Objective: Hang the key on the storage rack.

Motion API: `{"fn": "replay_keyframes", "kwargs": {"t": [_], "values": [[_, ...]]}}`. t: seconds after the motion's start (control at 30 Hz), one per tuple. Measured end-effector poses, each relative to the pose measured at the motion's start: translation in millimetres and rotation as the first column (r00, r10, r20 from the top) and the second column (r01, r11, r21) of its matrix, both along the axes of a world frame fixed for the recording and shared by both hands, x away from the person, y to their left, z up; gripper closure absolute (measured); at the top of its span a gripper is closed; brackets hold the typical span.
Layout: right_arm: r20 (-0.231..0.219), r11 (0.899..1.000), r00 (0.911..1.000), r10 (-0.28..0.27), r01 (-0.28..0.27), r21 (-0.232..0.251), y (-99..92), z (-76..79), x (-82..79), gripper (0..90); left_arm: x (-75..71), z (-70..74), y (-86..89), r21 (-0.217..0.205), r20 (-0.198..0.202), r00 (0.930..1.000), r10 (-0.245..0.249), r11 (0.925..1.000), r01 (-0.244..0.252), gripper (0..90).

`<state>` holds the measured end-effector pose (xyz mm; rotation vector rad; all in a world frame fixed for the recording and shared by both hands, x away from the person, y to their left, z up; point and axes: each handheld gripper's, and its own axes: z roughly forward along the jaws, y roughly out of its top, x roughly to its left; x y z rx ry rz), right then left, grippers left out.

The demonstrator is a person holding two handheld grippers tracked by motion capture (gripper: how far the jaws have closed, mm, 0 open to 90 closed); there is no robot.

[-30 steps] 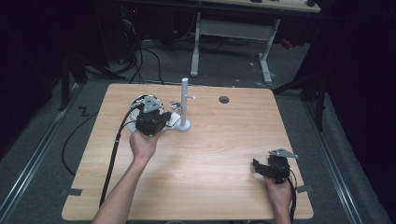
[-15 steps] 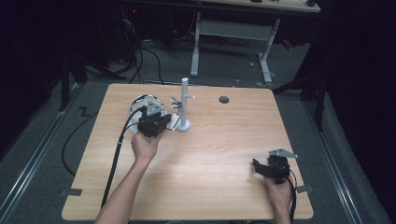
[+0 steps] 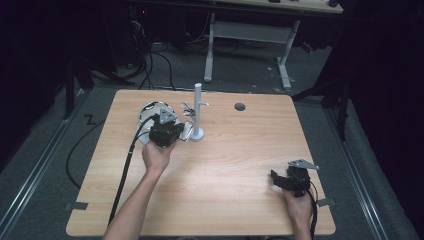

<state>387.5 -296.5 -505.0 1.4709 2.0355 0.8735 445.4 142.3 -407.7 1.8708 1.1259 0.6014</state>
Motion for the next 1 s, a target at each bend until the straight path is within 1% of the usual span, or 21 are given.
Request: {"fn": "replay_keyframes", "kwargs": {"t": [0.07,0.1,0.13,0.17,0.37,1.0], "values": [[0.000,1.000,1.0000,0.000,0.000,0.000,0.0,0.0,0.0,24.5,0.6,-1.0,-0.6,0.002,-0.002,1.0000,0.000,1.0000,0.000,88.2],[0.000,1.000,1.0000,0.000,0.000,0.000,0.0,0.0,0.0,24.5,0.3,-0.9,-0.6,0.008,-0.011,0.9999,-0.007,0.9999,0.007,88.1],[0.000,1.000,1.0000,0.000,0.000,0.000,0.0,0.0,0.0,24.5,0.9,-1.8,-1.5,0.001,-0.006,1.0000,-0.004,1.0000,0.004,88.1],[0.000,1.000,1.0000,0.000,0.000,0.000,0.0,0.0,0.0,24.5,1.1,-2.1,-1.5,0.004,-0.004,1.0000,-0.001,1.0000,0.001,87.9],[0.000,1.000,1.0000,0.000,0.000,0.000,0.0,0.0,0.0,24.5,4.1,-4.6,-0.5,0.006,-0.015,0.9999,0.005,1.0000,-0.005,87.3],[0.000,1.000,1.0000,0.001,-0.001,0.001,-0.2,0.0,0.1,24.8,6.5,-7.1,1.8,-0.001,-0.018,0.9998,0.010,1.0000,-0.010,86.1]]}}
